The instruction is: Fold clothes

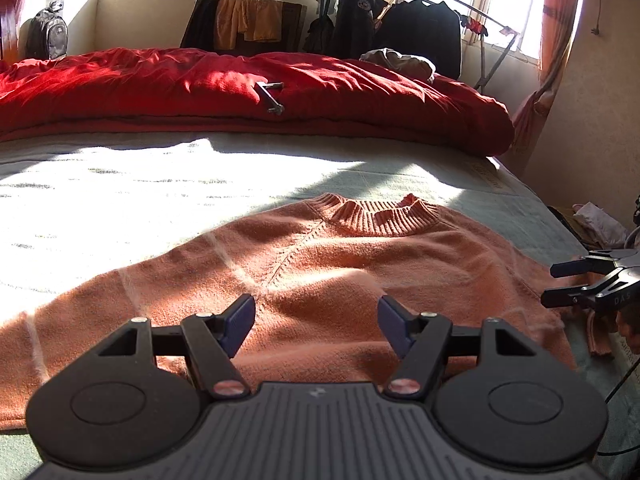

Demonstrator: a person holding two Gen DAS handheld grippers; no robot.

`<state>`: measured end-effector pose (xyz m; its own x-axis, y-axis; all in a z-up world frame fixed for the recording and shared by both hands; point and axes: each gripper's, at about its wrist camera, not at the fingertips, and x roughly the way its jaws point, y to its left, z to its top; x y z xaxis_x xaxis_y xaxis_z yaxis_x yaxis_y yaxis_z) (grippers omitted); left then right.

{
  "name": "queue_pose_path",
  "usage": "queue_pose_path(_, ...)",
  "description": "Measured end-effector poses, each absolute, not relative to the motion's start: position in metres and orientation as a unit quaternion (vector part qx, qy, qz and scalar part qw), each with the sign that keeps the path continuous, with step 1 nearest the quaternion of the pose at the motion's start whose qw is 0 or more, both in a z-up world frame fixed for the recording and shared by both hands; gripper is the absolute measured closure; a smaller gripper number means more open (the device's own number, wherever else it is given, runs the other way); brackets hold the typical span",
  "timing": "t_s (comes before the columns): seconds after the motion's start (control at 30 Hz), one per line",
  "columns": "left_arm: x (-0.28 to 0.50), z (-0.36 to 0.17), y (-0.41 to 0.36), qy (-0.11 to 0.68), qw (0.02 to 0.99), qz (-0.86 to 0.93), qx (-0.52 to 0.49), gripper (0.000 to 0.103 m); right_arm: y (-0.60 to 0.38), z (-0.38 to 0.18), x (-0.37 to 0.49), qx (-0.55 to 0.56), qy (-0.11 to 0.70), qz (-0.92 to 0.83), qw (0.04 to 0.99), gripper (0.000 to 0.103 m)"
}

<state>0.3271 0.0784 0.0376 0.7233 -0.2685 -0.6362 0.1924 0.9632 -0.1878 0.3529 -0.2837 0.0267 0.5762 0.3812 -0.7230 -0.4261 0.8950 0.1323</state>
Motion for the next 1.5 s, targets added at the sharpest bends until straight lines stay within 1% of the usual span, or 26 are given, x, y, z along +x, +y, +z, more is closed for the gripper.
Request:
queue_pose_path(0.1, 0.308, 0.033, 0.094, 0.366, 0.918, -0.122, -0.095, 0.035, -0.289, 0.019, 0.331, 0.011, 0.416, 0.215, 0.884, 0.000)
queue_pose_path(0.2, 0.290, 0.030, 0.107, 0.378, 0.900, -0.141, -0.166, 0.035, -0.286, 0.016, 0.311, 0.039, 0.417, 0.212, 0.883, 0.000)
queue_pose_path(0.37, 0.264, 0.020, 0.110, 0.397, 0.884, -0.150, -0.196, 0.035, -0.274, 0.009, 0.292, 0.073, 0.427, 0.238, 0.869, 0.000)
queue_pose_path(0.5, 0.255, 0.008, 0.105, 0.410, 0.873, -0.158, -0.210, 0.035, -0.261, -0.016, 0.290, 0.055, 0.462, 0.231, 0.855, 0.000)
queue_pose_path(0.6, 0.247, 0.008, 0.098, 0.405, 0.875, -0.172, -0.202, 0.035, -0.258, -0.029, 0.283, 0.056, 0.451, 0.223, 0.862, 0.000)
queue_pose_path(0.8, 0.234, 0.007, 0.090, 0.400, 0.883, -0.172, -0.176, 0.035, -0.262, -0.036, 0.270, 0.058, 0.413, 0.224, 0.881, 0.000)
queue_pose_path(0.9, 0.228, 0.010, 0.087, 0.397, 0.887, -0.174, -0.161, 0.035, -0.264, -0.031, 0.264, 0.071, 0.411, 0.209, 0.885, 0.000)
queue_pose_path(1.0, 0.221, 0.016, 0.083, 0.389, 0.891, -0.179, -0.150, 0.035, -0.274, -0.019, 0.252, 0.115, 0.413, 0.204, 0.880, 0.000)
queue_pose_path(1.1, 0.217, 0.020, 0.078, 0.387, 0.893, -0.178, -0.142, 0.035, -0.296, -0.005, 0.230, 0.144, 0.381, 0.200, 0.891, 0.000)
queue_pose_path(1.23, 0.210, 0.026, 0.065, 0.386, 0.896, -0.183, -0.122, 0.035, -0.341, 0.011, 0.207, 0.110, 0.353, 0.077, 0.926, 0.000)
queue_pose_path(1.33, 0.204, 0.030, 0.054, 0.384, 0.899, -0.180, -0.112, 0.034, -0.385, 0.011, 0.201, 0.107, 0.342, -0.030, 0.933, 0.000)
queue_pose_path(1.5, 0.195, 0.033, 0.042, 0.389, 0.902, -0.161, -0.097, 0.034, -0.442, -0.004, 0.225, 0.117, 0.344, -0.116, 0.924, 0.000)
